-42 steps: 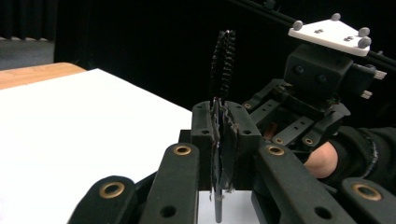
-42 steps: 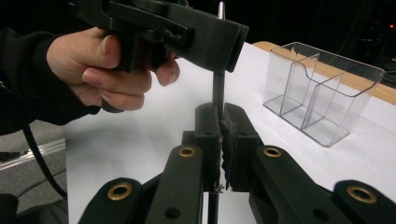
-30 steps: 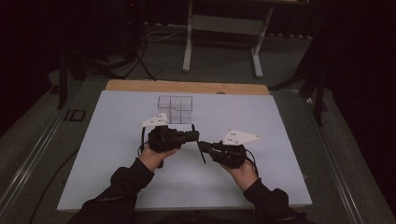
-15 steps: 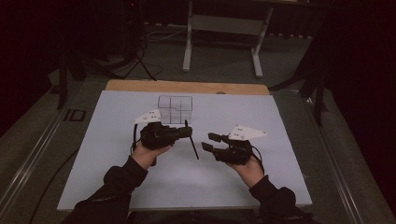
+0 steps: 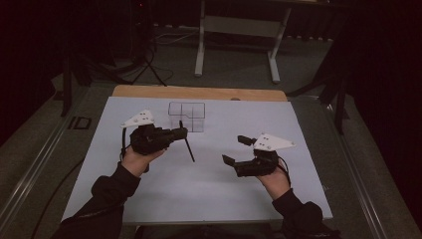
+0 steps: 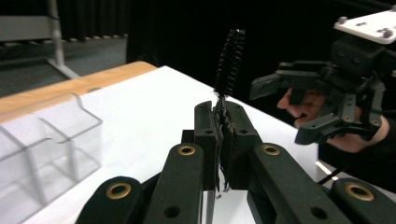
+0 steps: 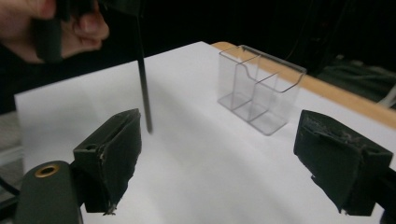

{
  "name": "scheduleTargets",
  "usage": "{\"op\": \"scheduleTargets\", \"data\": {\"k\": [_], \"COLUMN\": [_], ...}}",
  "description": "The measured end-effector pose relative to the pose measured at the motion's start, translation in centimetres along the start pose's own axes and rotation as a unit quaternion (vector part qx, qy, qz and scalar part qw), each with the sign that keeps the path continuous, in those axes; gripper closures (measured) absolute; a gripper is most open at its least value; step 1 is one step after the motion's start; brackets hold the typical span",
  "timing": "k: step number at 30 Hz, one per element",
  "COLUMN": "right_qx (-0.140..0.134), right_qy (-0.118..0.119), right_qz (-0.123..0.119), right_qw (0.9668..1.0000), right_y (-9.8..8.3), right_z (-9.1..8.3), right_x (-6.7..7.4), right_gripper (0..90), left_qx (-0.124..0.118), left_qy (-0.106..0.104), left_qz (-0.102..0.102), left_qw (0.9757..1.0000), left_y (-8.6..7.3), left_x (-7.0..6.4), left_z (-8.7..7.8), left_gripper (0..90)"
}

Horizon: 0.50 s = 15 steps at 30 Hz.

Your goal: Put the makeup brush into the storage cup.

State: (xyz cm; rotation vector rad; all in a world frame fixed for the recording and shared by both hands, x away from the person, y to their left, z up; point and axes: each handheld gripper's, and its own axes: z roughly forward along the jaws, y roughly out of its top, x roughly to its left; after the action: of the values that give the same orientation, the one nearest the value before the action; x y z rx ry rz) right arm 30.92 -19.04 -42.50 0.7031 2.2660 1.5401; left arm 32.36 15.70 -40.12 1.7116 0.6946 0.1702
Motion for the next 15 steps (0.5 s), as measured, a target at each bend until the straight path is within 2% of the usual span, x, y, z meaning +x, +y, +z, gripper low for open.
{"op": "scheduleTargets", "data": {"k": [2, 7, 9, 15], "right_qx": [-0.004, -0.020, -0.024, -0.039], "right_qy": [-0.005, -0.003, -0.008, -0.002], "right_qz": [-0.009, 0.010, 0.011, 0.007], "right_qw": [0.9999, 0.9997, 0.9996, 0.9992], "right_y": [0.0, -0.5, -0.8, -1.5], "right_z": [-0.2, -1.2, -1.5, -2.1], "right_x": [-0.1, -0.7, -0.8, -1.3], "right_gripper": [14.5, 17.0, 17.0, 17.7], "left_qx": [0.000, -0.002, -0.003, -0.007], "left_qy": [0.008, 0.021, 0.025, 0.040], "left_qz": [0.001, 0.001, 0.001, 0.002], "left_qw": [1.0000, 0.9998, 0.9997, 0.9992], "left_y": [0.3, 1.0, 1.3, 2.3], "left_x": [0.1, 0.5, 0.6, 1.0], "left_z": [-0.5, -1.9, -2.4, -3.7], "left_gripper": [86.6, 86.6, 86.6, 86.6]}}
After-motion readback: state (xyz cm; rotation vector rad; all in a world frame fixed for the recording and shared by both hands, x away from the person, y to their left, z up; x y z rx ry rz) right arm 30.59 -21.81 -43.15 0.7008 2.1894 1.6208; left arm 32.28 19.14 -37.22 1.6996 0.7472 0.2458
